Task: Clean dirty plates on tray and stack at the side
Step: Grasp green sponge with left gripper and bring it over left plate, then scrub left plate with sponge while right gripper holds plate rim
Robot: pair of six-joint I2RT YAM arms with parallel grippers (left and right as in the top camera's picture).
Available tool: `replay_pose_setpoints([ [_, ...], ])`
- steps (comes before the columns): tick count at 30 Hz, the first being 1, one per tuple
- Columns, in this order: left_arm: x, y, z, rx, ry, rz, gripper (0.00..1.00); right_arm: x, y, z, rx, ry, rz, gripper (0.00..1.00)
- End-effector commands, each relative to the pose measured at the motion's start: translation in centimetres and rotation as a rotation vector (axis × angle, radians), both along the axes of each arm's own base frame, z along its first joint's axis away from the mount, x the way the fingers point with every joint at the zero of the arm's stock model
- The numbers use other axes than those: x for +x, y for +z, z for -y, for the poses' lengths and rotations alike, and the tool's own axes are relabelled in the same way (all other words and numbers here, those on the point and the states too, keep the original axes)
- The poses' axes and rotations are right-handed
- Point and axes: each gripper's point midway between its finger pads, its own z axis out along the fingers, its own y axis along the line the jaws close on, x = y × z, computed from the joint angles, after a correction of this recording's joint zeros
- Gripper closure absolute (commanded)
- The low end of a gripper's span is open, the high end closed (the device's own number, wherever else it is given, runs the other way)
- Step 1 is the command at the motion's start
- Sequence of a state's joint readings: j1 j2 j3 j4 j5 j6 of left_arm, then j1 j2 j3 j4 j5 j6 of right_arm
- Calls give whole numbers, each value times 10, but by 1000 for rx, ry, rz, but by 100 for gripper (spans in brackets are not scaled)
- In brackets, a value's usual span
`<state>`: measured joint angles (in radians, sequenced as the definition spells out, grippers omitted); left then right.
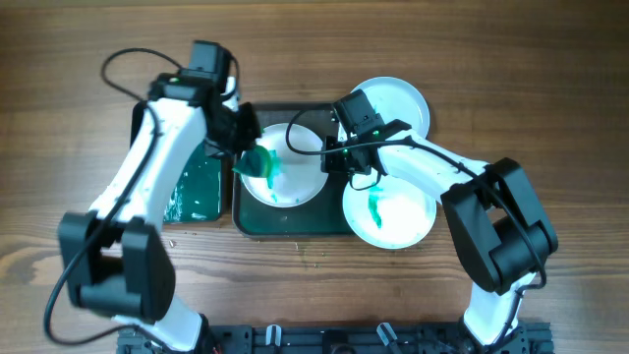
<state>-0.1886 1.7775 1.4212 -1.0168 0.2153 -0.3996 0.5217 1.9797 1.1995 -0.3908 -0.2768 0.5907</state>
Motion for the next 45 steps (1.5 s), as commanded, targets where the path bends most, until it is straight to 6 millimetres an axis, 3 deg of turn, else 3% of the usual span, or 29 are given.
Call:
replay_pose_setpoints([
  [1, 4, -36, 16, -4, 15, -65, 96, -2, -9, 2, -5, -13, -34, 96],
  [4, 9, -66, 28, 18, -2, -93, 96, -2, -9, 3, -6, -13, -34, 96],
  [10, -9, -108, 21, 80, 11, -232, 96, -6, -5, 0, 70, 40, -66, 96],
  [13, -18, -110, 24, 80, -25, -262, 96, -8, -8, 0, 82, 45, -69, 96],
  [17, -32, -96, 79, -165, -333, -227, 96, -7, -7, -1, 89, 44, -65, 96],
  [19, -30, -97, 86, -164, -368, -199, 96, -7, -7, -1, 88, 44, -65, 96],
  [21, -20, -103, 77, -84, -305, -178, 96, -7, -7, -1, 87, 44, -65, 96],
  [24, -7, -113, 32, 180, -45, -171, 96, -8, -7, -1, 87, 45, -66, 96],
  [26, -6, -113, 12, 291, 53, -171, 96, -8, -7, -1, 87, 46, -65, 96],
  [29, -11, -112, 0, 350, 117, -189, 96, -7, -7, -1, 87, 46, -65, 96],
  [33, -17, -112, 9, 305, 123, -217, 96, -7, -7, -1, 85, 45, -64, 96],
  [35, -16, -112, 37, 153, 0, -222, 96, -7, -7, -1, 84, 44, -63, 96],
  [37, -18, -102, 81, -96, -214, -195, 96, -7, -7, -1, 84, 45, -63, 96],
  [39, -18, -94, 99, -204, -294, -170, 96, -7, -8, 0, 83, 44, -64, 96],
  [42, -6, -98, 91, -148, -259, -132, 96, -8, -8, 0, 83, 45, -65, 96],
  [45, 12, -109, 55, 59, -99, -92, 96, -7, -8, 0, 83, 44, -65, 96],
])
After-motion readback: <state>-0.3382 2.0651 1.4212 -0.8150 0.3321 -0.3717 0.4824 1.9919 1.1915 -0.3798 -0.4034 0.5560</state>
